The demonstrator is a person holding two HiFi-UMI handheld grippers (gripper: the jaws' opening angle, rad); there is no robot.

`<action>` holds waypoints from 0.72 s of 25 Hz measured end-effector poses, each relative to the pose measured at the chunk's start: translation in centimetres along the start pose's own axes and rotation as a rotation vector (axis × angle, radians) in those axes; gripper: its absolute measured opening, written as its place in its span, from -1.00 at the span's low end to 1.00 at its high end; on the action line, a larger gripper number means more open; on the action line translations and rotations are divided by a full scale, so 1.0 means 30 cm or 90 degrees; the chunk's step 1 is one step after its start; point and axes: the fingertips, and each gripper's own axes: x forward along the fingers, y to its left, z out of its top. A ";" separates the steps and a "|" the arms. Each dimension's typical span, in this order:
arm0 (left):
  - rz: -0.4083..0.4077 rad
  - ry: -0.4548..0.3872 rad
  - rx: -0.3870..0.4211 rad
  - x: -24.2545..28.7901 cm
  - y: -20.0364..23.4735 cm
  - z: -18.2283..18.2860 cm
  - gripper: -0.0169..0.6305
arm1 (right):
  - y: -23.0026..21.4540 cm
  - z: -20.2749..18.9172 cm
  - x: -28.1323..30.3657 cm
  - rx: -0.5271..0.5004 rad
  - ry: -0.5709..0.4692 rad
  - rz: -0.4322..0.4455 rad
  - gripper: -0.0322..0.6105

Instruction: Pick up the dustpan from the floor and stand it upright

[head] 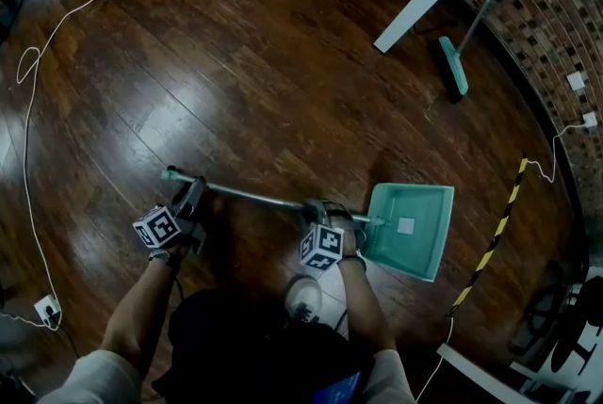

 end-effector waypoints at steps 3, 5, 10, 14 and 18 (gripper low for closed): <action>-0.036 -0.010 -0.019 0.016 -0.047 0.028 -0.49 | -0.022 0.006 -0.017 0.016 -0.005 -0.015 -0.66; -0.064 -0.012 0.002 0.032 -0.112 0.067 -0.50 | -0.047 0.013 -0.043 0.025 -0.010 -0.033 -0.66; -0.102 -0.025 0.124 0.045 -0.365 0.253 -0.57 | -0.135 0.086 -0.150 0.083 -0.055 -0.084 -0.65; -0.150 -0.037 0.240 0.063 -0.635 0.393 -0.59 | -0.233 0.155 -0.253 0.151 -0.119 -0.138 -0.65; -0.199 -0.050 0.318 0.062 -0.902 0.454 -0.62 | -0.313 0.190 -0.361 0.199 -0.168 -0.199 -0.65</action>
